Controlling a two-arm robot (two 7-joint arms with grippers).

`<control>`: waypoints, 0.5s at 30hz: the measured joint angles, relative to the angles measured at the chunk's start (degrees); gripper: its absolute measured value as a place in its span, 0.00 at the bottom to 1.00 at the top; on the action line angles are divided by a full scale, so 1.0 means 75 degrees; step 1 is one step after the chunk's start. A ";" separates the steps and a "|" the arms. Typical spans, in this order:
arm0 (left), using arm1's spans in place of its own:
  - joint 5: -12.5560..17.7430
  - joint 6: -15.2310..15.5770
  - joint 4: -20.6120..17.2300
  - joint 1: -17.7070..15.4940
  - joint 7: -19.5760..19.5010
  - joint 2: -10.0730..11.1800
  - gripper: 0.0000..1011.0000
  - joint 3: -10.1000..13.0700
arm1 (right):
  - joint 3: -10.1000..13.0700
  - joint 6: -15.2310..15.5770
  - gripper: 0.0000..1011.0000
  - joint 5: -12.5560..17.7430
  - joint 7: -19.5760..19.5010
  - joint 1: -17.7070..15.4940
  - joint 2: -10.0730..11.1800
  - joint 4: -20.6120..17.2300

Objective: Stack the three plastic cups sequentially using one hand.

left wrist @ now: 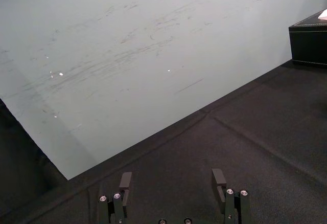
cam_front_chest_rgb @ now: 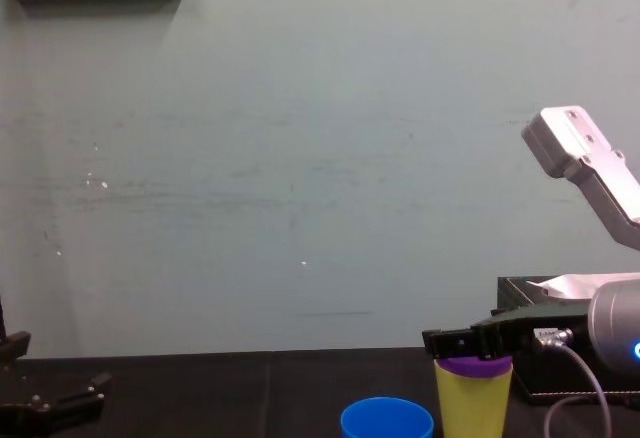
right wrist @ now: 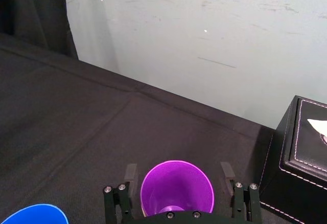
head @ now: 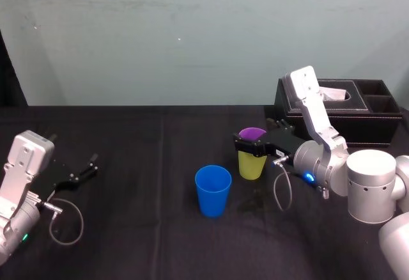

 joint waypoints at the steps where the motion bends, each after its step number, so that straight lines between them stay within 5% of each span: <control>1: 0.0000 0.0000 0.0000 0.0000 0.0000 0.0001 0.99 -0.0001 | 0.0000 0.0000 0.99 0.0000 0.0000 0.0000 0.0000 -0.0001; 15: 0.0000 0.0000 0.0000 0.0000 0.0000 0.0000 0.99 0.0000 | 0.0309 -0.0624 0.99 0.0295 0.0025 -0.0366 0.0077 -0.0652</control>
